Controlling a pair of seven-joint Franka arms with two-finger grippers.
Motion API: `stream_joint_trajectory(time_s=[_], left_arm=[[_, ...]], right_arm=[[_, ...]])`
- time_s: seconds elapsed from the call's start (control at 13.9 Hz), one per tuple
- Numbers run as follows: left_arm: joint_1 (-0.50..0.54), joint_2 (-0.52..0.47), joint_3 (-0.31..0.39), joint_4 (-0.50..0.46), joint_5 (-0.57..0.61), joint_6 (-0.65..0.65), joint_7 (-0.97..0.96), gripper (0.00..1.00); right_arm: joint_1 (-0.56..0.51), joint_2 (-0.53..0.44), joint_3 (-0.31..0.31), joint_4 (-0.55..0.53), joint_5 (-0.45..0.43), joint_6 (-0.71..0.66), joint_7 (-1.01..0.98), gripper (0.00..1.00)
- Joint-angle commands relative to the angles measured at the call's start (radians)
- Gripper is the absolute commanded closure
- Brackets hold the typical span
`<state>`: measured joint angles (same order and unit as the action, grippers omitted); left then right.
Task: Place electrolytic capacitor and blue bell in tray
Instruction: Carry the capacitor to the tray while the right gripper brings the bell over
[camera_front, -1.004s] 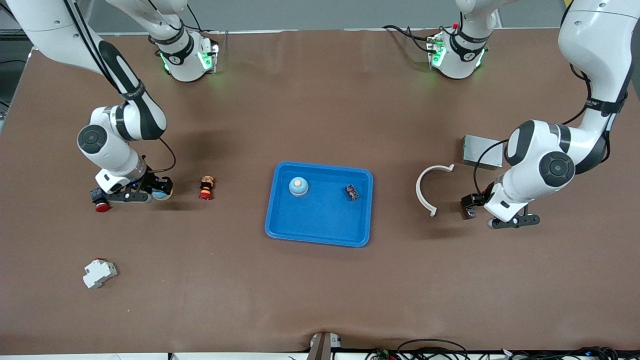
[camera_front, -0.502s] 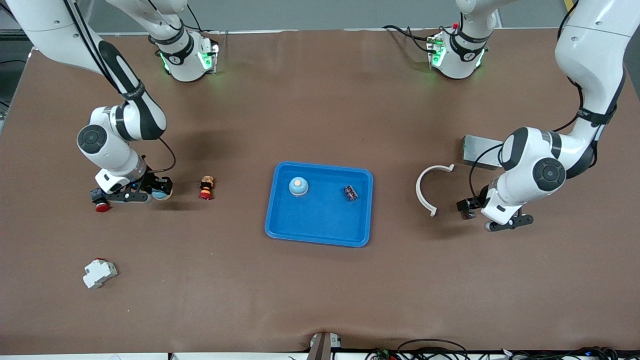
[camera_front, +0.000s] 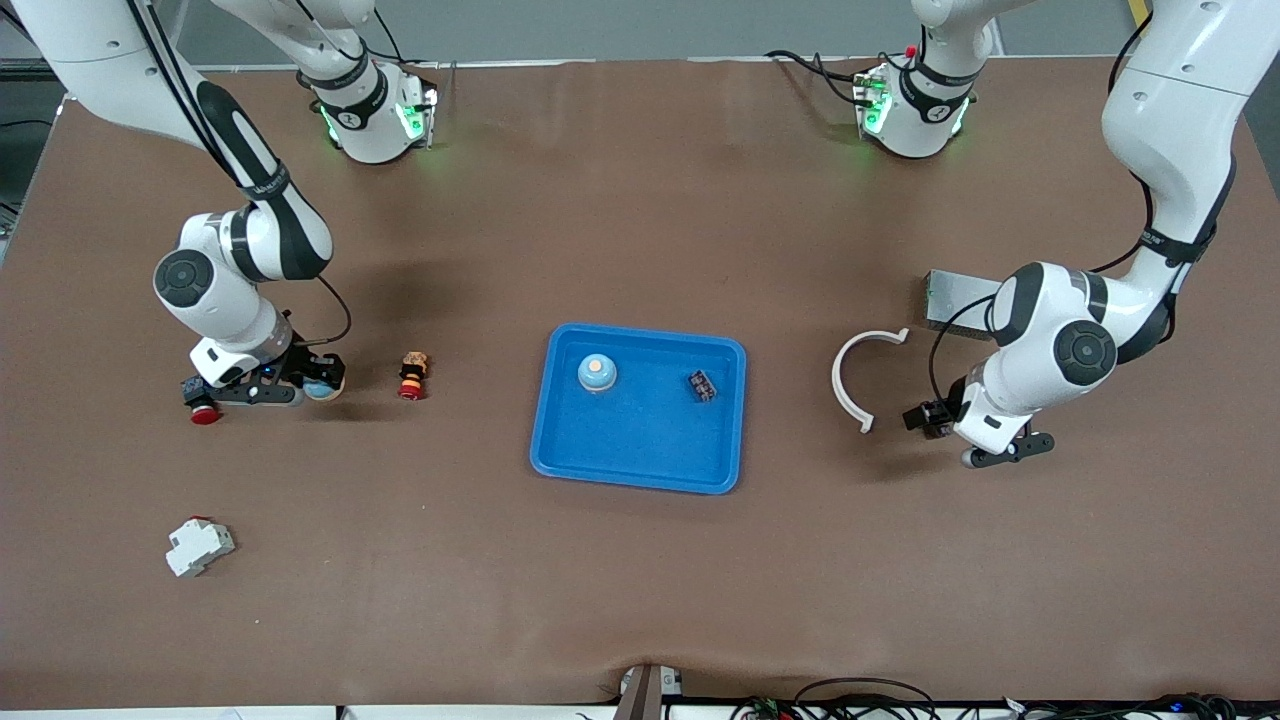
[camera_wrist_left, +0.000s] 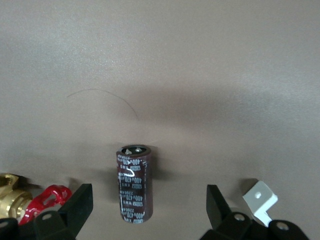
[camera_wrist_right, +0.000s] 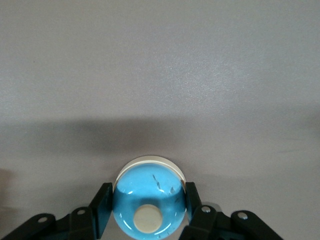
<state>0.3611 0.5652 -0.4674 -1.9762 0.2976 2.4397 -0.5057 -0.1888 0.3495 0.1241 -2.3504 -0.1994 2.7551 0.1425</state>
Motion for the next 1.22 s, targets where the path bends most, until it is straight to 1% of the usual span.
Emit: stream_joint_trajectory(time_s=[0.0,0.07,0.29,0.43,0.5,0.57,0.65,0.79,0.93,1.0,1.08,1.15], left_arm=[[-0.002,0.021,-0.002,0.004,0.044,0.033,-0.045,0.0],[-0.001,0.028,-0.002,0.004,0.048,0.035,-0.048,0.0],[0.001,0.041,-0.002,0.004,0.058,0.045,-0.051,0.0],[0.001,0.047,-0.001,0.0,0.058,0.062,-0.063,0.0],[0.002,0.048,0.0,0.0,0.058,0.065,-0.065,0.0],[0.004,0.048,0.0,0.0,0.06,0.067,-0.066,0.16],[0.006,0.048,0.001,0.0,0.06,0.065,-0.067,0.43],[0.012,0.048,0.001,0.002,0.084,0.065,-0.07,0.77],[0.013,0.048,0.001,0.002,0.084,0.065,-0.07,0.94],[0.015,0.047,0.001,0.003,0.084,0.065,-0.082,1.0],[0.015,0.045,0.001,0.005,0.084,0.065,-0.108,1.0],[0.013,0.042,0.001,0.007,0.084,0.065,-0.123,1.0]], right_arm=[[-0.024,-0.044,0.019,-0.024,0.008,0.0,0.002,1.0],[-0.021,-0.061,0.02,-0.018,0.008,-0.012,-0.001,1.0],[-0.017,-0.134,0.032,0.023,0.009,-0.159,0.0,1.0],[-0.015,-0.17,0.04,0.039,0.011,-0.221,0.0,1.0],[-0.014,-0.181,0.04,0.052,0.029,-0.26,-0.001,1.0],[-0.008,-0.193,0.04,0.066,0.05,-0.296,-0.004,1.0],[0.005,-0.207,0.042,0.072,0.067,-0.325,-0.004,1.0],[0.014,-0.227,0.042,0.082,0.094,-0.359,-0.004,1.0],[0.014,-0.236,0.042,0.082,0.097,-0.367,-0.004,1.0],[0.015,-0.236,0.043,0.083,0.097,-0.367,0.0,1.0],[0.023,-0.236,0.043,0.082,0.103,-0.367,0.003,1.0],[0.038,-0.236,0.045,0.082,0.15,-0.367,0.005,1.0]])
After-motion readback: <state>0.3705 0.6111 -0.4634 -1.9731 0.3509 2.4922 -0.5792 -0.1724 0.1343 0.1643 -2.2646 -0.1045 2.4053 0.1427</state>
